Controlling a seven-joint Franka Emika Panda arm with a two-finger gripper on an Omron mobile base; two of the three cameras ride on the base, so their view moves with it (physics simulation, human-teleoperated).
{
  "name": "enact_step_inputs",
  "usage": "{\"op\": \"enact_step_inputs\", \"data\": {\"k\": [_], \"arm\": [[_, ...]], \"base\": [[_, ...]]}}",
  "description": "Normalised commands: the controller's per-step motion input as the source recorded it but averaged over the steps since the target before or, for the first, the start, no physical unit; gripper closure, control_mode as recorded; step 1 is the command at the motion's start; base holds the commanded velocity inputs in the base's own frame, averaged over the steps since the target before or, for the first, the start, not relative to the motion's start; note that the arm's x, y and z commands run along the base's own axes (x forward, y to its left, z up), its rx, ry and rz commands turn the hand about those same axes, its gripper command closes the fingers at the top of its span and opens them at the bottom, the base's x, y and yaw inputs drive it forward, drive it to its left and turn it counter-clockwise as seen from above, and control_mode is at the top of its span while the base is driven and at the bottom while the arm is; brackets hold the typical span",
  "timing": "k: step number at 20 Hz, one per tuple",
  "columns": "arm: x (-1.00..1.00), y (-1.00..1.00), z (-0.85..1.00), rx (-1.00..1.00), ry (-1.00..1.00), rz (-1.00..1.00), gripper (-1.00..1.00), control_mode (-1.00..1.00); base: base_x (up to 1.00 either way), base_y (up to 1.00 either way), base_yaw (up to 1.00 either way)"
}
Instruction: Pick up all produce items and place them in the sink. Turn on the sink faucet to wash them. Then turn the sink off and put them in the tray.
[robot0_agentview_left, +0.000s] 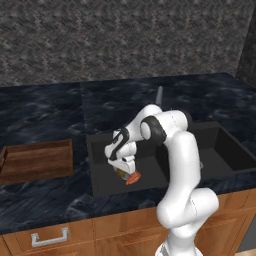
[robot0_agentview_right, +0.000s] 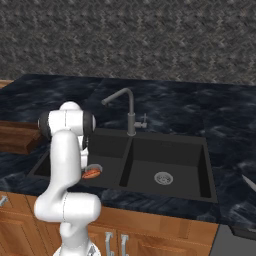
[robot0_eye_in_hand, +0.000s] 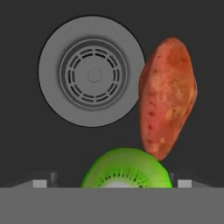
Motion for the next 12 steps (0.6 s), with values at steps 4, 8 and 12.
{"op": "enact_step_inputs", "data": {"k": [4,8,12], "arm": [[0.00,0.04,-0.17,-0.05,-0.04,0.00,-1.00,-1.00],[0.14,0.23,-0.41,-0.10,0.00,0.00,-1.00,-1.00],[0.16,0.15,-0.57,-0.08,-0.02,0.00,-1.00,-1.00]], "base": [[0.00,0.00,0.00],[0.00,0.00,0.00],[0.00,0.00,0.00]]}}
